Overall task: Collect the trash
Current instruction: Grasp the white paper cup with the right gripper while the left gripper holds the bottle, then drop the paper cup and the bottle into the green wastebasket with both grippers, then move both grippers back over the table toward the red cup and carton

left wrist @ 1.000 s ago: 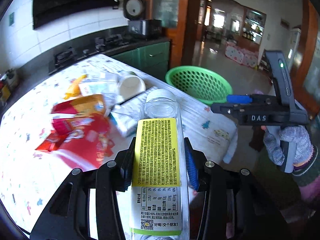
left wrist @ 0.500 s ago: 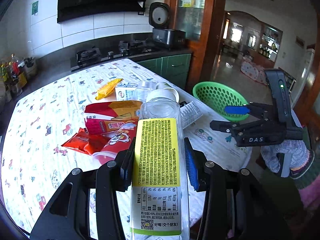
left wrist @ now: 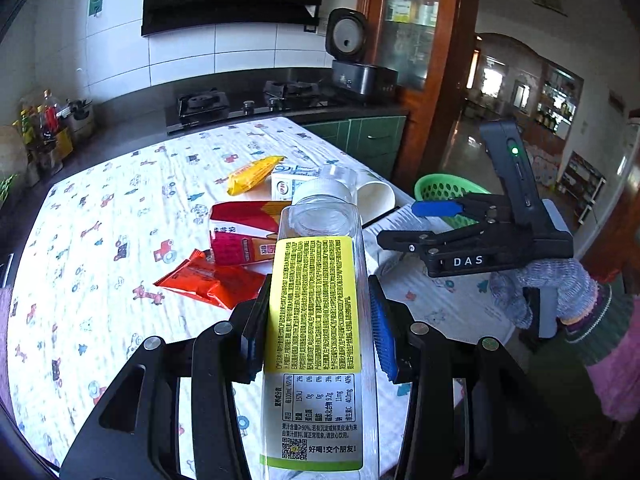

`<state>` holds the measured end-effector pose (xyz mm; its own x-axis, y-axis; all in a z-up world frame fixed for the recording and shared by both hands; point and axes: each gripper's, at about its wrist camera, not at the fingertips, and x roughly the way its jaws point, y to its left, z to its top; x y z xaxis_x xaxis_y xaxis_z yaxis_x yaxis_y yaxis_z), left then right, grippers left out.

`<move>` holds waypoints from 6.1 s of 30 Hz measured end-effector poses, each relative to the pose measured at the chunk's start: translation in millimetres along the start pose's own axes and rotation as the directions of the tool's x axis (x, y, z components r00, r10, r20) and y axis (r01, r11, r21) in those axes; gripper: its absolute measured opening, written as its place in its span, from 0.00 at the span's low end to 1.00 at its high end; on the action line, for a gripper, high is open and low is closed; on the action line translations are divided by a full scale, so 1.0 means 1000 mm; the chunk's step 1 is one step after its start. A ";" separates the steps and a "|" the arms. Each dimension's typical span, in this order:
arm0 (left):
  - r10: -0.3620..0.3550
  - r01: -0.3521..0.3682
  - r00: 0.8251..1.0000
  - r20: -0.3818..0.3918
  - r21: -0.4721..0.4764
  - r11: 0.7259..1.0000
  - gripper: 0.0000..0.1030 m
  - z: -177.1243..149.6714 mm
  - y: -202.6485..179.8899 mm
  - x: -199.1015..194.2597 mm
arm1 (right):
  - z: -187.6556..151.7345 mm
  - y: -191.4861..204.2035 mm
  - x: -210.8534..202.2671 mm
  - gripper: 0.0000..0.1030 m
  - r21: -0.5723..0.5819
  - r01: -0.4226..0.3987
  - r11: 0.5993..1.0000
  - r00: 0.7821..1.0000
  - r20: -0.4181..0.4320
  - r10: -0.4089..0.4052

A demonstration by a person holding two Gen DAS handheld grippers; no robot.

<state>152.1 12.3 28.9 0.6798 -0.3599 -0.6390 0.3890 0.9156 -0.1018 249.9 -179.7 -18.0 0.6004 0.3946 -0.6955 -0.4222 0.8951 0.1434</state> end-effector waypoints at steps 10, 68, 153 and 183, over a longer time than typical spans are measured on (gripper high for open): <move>-0.009 0.009 1.000 0.008 -0.009 1.000 0.42 0.000 0.000 0.002 | -0.019 0.007 -0.008 0.84 -0.049 0.037 0.998 0.999 -0.014 -0.038; -0.028 0.028 1.000 0.011 -0.019 0.999 0.42 -0.002 0.011 0.005 | -0.012 -0.038 -0.015 0.86 0.151 0.052 0.987 0.999 -0.020 -0.049; -0.241 0.296 0.888 -0.392 0.084 0.952 0.44 0.112 -0.261 0.285 | -0.153 -0.283 -0.149 0.73 0.590 0.297 0.751 0.924 0.022 -0.383; -0.077 0.087 0.989 -0.125 0.081 0.993 0.60 0.064 -0.109 0.100 | -0.135 -0.144 -0.149 0.77 0.497 0.166 0.852 0.962 0.109 -0.251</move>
<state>217.7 -135.0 24.7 0.5650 -0.4039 -0.7195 0.4957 0.8632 -0.0953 129.5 -395.6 -30.0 0.7575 0.1779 -0.6282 0.0775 0.9309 0.3570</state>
